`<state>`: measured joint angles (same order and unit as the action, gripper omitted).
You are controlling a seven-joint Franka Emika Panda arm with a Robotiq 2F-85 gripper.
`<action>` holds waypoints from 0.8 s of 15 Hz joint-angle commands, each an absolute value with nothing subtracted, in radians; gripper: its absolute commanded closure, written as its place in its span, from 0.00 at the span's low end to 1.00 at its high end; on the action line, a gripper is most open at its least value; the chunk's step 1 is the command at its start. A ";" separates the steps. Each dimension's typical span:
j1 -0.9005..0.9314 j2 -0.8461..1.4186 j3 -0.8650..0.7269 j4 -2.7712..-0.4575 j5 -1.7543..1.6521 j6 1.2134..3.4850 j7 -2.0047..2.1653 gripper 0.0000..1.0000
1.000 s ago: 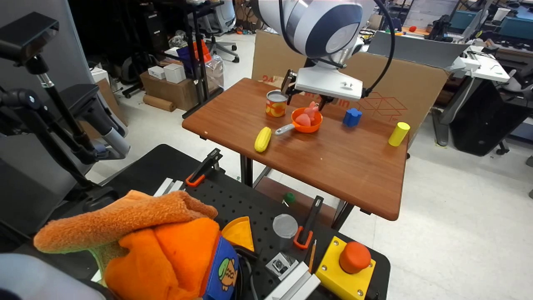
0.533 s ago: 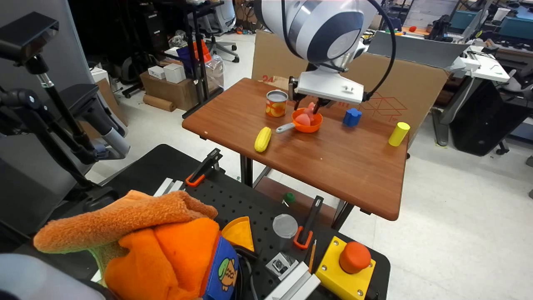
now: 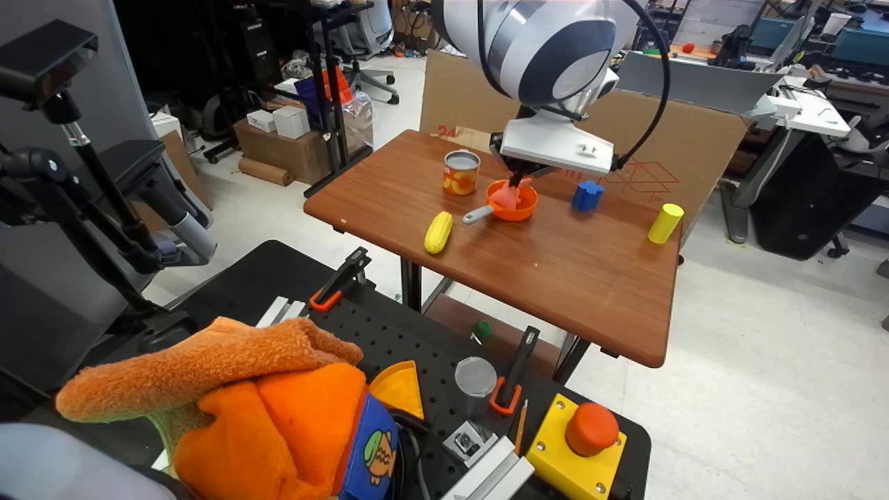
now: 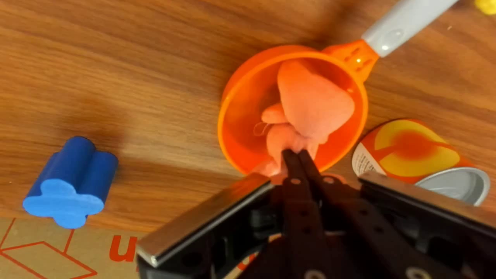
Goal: Take the plush toy out of the orange pan and place it on the right side of the table
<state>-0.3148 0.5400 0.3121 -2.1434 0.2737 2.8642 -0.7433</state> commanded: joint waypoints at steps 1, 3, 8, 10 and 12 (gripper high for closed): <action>-0.354 0.536 0.346 -2.167 0.269 2.931 -0.766 1.00; -0.366 0.525 0.358 -2.175 0.276 2.931 -0.767 1.00; -0.481 0.424 0.510 -2.265 0.362 2.885 -0.818 1.00; -0.556 0.349 0.613 -2.320 0.453 2.867 -0.850 1.00; -0.594 0.251 0.668 -2.363 0.552 2.836 -0.853 1.00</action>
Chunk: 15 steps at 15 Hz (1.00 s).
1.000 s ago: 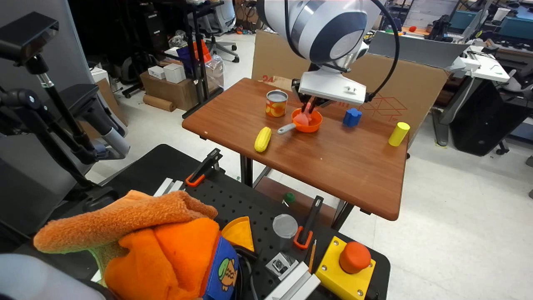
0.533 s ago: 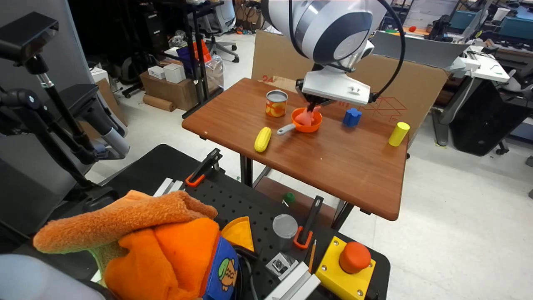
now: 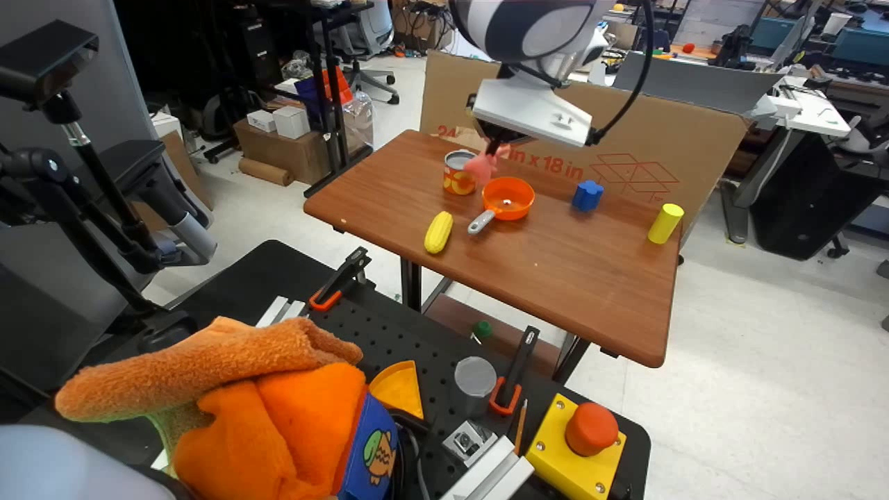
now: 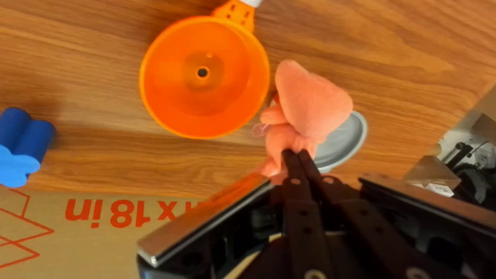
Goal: Take the plush toy out of the orange pan and place it on the right side of the table
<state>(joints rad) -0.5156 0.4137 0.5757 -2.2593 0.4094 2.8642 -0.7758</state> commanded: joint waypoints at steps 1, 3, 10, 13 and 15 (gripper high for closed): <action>-0.601 0.199 0.676 -2.373 0.599 2.802 -0.849 1.00; -0.639 0.086 0.689 -2.395 0.605 2.724 -0.780 1.00; -0.333 -0.013 0.150 -2.278 0.322 2.515 -0.467 1.00; -0.280 0.083 0.018 -2.185 0.214 2.488 -0.367 1.00; -0.264 0.159 -0.037 -2.126 0.188 2.484 -0.331 1.00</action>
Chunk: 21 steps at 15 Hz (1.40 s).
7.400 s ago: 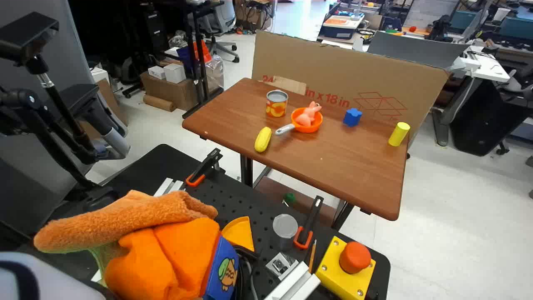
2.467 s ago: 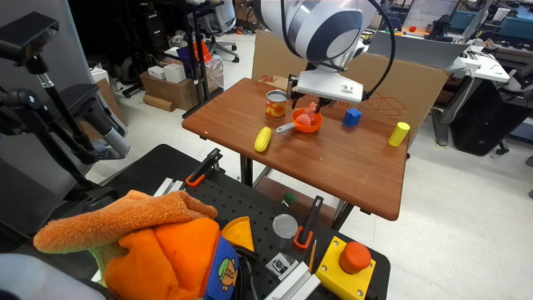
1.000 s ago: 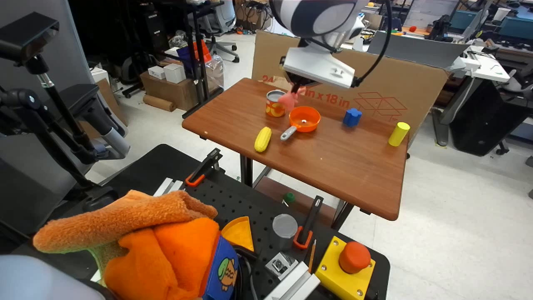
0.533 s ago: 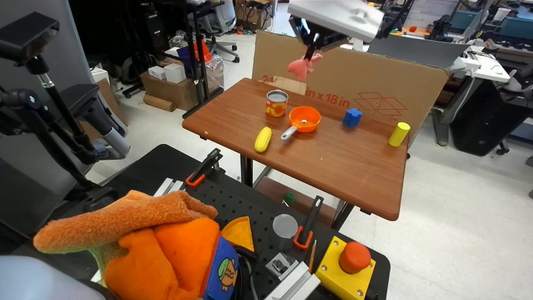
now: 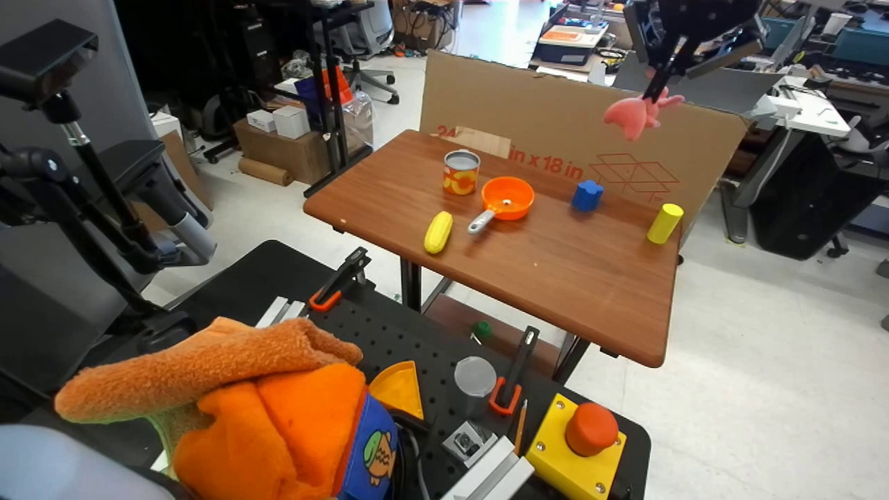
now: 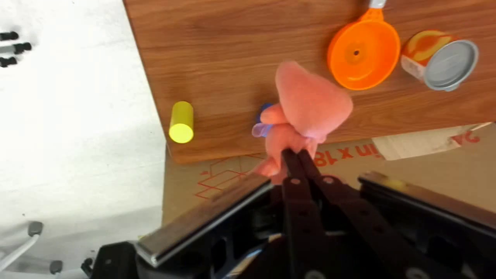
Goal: Take the plush toy out of the orange pan and place it on the right side of the table
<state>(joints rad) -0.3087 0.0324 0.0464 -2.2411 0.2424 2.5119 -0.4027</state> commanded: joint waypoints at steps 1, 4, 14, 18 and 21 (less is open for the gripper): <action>-0.261 0.204 -0.057 -2.096 0.181 2.491 -0.316 1.00; -0.265 0.333 -0.093 -2.015 0.173 2.488 -0.282 1.00; -0.255 0.583 -0.117 -1.959 0.051 2.503 -0.209 1.00; -0.253 0.550 -0.116 -1.986 0.016 2.449 -0.216 0.68; -0.245 0.431 -0.108 -2.060 -0.010 2.350 -0.235 0.45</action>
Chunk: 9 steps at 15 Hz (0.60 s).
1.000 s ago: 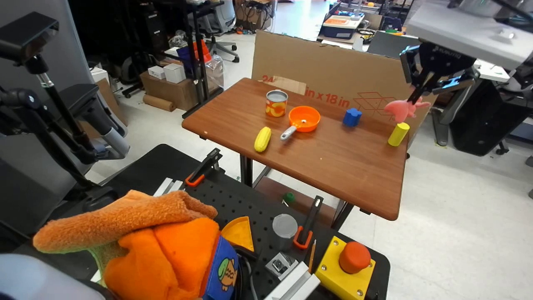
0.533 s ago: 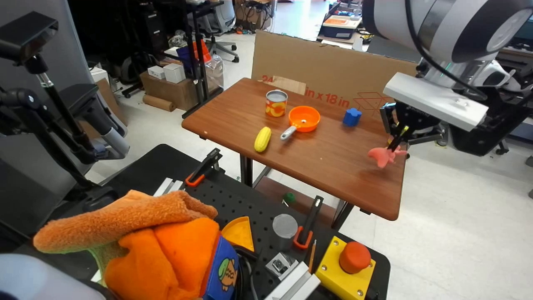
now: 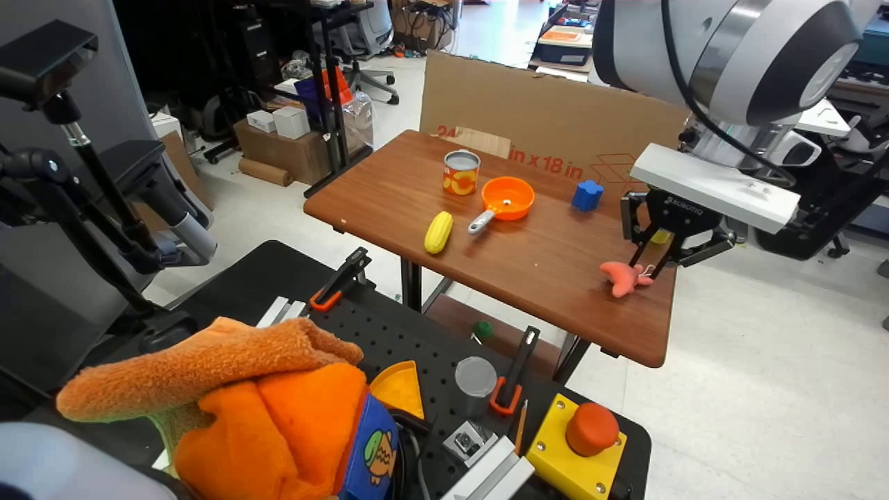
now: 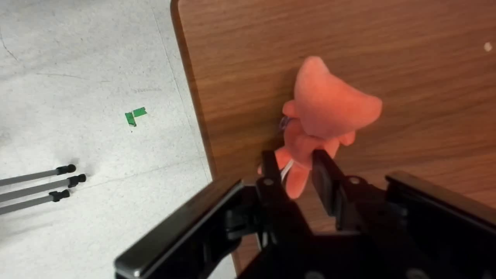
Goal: Take the plush toy out of the orange pan and place it on the right side of the table
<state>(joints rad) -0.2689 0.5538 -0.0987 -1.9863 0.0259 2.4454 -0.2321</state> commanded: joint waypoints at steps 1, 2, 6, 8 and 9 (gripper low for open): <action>-0.239 0.376 -0.105 -2.091 -0.014 2.313 -0.239 0.39; -0.230 0.320 -0.103 -2.116 -0.015 2.271 -0.242 0.31; -0.218 0.293 -0.098 -2.090 0.017 2.238 -0.253 0.27; -0.206 0.202 -0.097 -2.123 0.020 2.200 -0.257 0.12; -0.204 0.179 -0.098 -2.136 0.019 2.194 -0.258 0.09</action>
